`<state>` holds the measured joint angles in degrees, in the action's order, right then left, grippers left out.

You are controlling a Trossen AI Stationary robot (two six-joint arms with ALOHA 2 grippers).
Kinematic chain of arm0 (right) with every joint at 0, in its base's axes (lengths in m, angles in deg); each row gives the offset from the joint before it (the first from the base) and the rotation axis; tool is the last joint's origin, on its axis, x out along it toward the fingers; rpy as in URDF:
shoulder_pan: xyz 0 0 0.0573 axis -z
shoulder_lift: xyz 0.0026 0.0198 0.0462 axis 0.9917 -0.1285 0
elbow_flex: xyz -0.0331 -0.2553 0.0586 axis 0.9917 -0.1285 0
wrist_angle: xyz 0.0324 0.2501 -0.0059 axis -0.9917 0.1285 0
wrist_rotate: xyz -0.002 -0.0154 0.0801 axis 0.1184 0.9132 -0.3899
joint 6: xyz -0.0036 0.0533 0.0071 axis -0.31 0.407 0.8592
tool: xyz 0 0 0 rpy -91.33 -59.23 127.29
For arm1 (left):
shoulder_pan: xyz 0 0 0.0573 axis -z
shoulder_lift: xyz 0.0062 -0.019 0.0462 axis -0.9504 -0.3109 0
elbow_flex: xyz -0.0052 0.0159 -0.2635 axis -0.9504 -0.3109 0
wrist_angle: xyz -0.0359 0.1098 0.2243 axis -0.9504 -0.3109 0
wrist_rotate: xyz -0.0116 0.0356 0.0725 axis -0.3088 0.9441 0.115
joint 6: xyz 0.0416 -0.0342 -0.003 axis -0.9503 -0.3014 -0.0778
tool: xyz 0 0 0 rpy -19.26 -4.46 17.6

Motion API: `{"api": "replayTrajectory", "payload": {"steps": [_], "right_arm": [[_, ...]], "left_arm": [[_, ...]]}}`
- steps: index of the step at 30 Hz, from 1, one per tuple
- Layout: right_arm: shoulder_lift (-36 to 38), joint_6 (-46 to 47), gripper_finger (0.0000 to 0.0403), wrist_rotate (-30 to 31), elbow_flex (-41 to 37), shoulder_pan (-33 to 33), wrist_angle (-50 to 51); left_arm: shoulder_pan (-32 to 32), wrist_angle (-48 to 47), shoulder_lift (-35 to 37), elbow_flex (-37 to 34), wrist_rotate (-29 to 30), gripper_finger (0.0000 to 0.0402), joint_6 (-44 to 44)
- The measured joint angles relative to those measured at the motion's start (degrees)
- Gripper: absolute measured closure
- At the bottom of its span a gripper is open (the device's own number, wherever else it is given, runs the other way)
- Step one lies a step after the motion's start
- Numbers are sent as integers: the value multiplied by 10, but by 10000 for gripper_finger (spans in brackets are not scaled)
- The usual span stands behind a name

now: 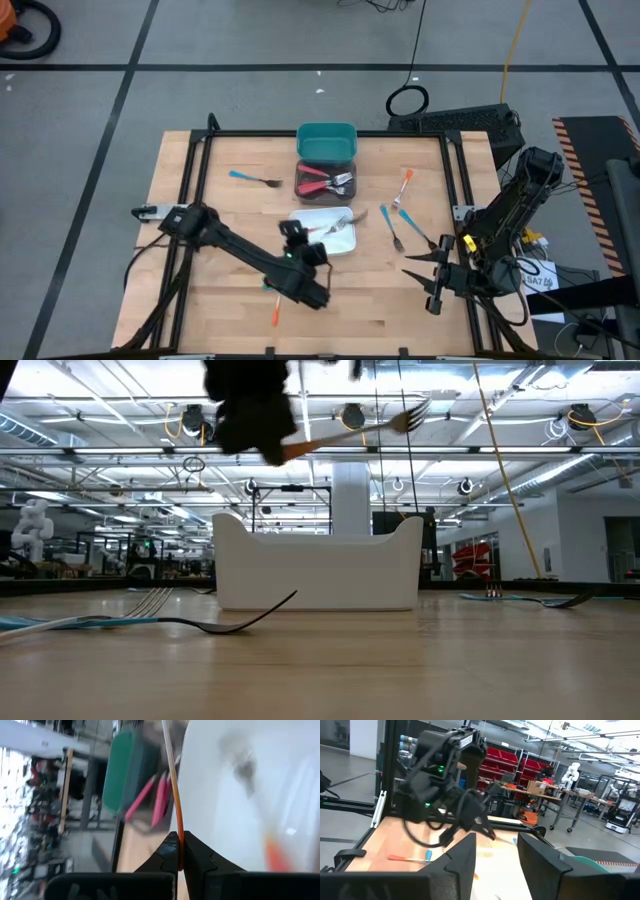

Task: Sort silverware by color (type)
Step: Put the left orange fork into the white bin

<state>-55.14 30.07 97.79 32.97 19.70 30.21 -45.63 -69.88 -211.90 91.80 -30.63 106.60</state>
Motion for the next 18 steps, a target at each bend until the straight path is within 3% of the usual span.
{"api": "replayTrajectory", "payload": {"steps": [4, 10, 18], "right_arm": [[0, -6, 262, 0, 0, 0, 0], [0, -15, 262, 1, 0, 7, 0], [0, -19, 262, 0, 0, 16, 0]], "left_arm": [[-2, -1, 74, -93, -4, 391, 65], [22, 9, 152, -170, -68, 390, 174], [25, 108, 137, -168, -207, 390, 98]]}}
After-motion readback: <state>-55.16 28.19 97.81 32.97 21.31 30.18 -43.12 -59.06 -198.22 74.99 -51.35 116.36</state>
